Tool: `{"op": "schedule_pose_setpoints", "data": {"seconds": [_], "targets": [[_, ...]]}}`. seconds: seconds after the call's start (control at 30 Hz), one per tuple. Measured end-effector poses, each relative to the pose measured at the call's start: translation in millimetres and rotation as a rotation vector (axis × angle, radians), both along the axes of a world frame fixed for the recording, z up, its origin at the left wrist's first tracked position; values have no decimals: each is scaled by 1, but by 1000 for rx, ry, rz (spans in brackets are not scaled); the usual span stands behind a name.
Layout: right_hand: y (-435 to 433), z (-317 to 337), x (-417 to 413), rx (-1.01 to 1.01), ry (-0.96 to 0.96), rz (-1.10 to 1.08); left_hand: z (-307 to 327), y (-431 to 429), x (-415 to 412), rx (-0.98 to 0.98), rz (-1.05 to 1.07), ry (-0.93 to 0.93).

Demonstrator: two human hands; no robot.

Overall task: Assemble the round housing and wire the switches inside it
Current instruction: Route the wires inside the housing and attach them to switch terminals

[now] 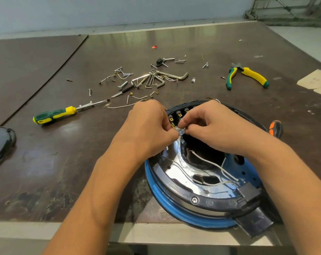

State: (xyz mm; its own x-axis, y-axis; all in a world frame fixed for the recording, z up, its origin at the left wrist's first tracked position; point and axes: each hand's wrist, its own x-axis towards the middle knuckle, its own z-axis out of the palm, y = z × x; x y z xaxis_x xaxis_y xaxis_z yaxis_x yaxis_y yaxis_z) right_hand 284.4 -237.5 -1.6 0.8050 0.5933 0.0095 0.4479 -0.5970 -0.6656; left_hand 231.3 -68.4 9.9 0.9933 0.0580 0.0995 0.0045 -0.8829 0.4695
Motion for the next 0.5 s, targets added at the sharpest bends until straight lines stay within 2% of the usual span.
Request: {"op": "schedule_pose_setpoints", "data": {"seconds": [0.5], "targets": [[1,0,-2,-14,6,4,0,2,0,13,1,-10]]}}
